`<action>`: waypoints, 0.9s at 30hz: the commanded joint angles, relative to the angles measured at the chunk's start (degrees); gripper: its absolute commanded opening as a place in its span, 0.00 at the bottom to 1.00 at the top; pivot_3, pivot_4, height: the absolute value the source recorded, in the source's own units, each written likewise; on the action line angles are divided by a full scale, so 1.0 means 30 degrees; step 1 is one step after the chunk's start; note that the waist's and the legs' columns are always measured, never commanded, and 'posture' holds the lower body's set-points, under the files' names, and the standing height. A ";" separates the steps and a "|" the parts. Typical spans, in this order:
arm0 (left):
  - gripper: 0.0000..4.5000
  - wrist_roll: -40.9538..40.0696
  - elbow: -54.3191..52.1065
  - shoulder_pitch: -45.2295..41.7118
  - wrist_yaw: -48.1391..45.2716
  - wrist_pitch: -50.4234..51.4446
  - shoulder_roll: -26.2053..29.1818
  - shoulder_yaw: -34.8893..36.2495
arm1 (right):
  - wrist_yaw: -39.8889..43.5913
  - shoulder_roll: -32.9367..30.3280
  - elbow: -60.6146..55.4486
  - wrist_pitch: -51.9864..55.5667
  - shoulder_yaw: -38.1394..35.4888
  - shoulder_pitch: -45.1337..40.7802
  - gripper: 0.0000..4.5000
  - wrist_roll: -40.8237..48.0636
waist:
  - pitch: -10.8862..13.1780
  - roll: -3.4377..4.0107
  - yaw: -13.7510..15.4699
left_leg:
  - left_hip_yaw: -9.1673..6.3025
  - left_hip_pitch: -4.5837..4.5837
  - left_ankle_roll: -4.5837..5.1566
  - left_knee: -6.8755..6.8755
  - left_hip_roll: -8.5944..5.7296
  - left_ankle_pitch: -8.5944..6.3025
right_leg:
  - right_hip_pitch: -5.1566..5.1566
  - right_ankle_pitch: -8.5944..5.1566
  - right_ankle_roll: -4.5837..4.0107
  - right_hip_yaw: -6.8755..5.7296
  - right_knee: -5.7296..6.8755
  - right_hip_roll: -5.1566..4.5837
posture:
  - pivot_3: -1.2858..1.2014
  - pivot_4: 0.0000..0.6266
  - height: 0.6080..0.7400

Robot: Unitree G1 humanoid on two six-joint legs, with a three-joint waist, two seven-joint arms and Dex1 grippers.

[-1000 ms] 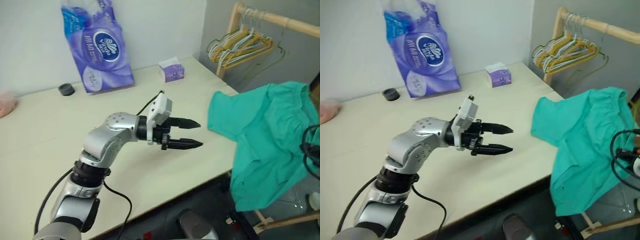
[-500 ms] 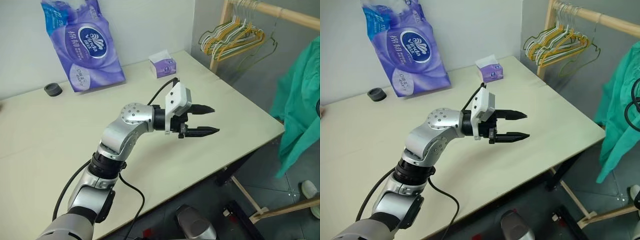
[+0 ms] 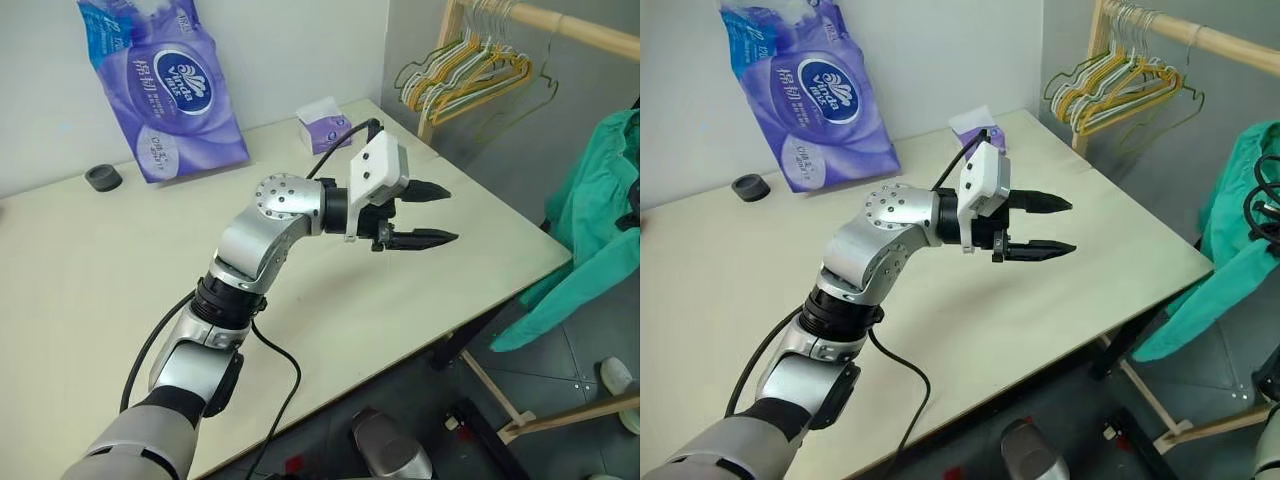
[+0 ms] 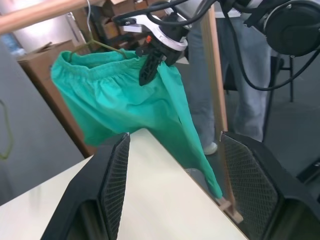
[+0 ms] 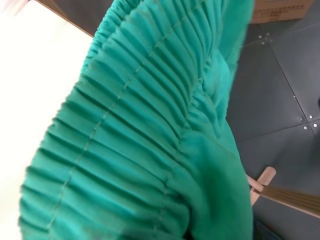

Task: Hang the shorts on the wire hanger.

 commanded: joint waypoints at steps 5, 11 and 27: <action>0.68 0.0603 0.1486 -0.1256 -0.0822 -0.0456 -0.0227 -0.0324 | -0.0291 0.0557 -0.2340 0.0154 -0.1217 -0.0025 0.00 0.0368 | -0.0002 0.0003 -0.0321 | 0.0056 0.0010 0.0002 -0.0001 0.0000 -0.0014 | -0.0003 -0.0004 0.0030 0.0044 -0.0011 -0.0005 | 0.28 0.18 1.00; 0.68 0.0965 0.1892 -0.1392 -0.1098 -0.0879 -0.0313 -0.0302 | -0.1446 0.1651 -0.3387 0.0154 -0.2622 -0.0267 0.31 0.0560 | -0.0003 0.0003 -0.0654 | 0.0063 0.0008 0.0011 -0.0007 0.0004 -0.0028 | -0.0014 -0.0006 0.0037 0.0053 -0.0007 -0.0010 | 0.29 0.18 1.00; 0.68 0.1757 0.2061 -0.1118 -0.1627 -0.1817 -0.0408 -0.0541 | -0.4041 0.2695 -0.7254 0.0154 -0.2182 -0.0085 0.99 0.0680 | -0.0007 0.0009 -0.1085 | 0.0074 0.0010 0.0016 -0.0006 0.0004 -0.0047 | -0.0015 -0.0016 0.0055 0.0065 0.0002 -0.0014 | 0.28 0.17 1.00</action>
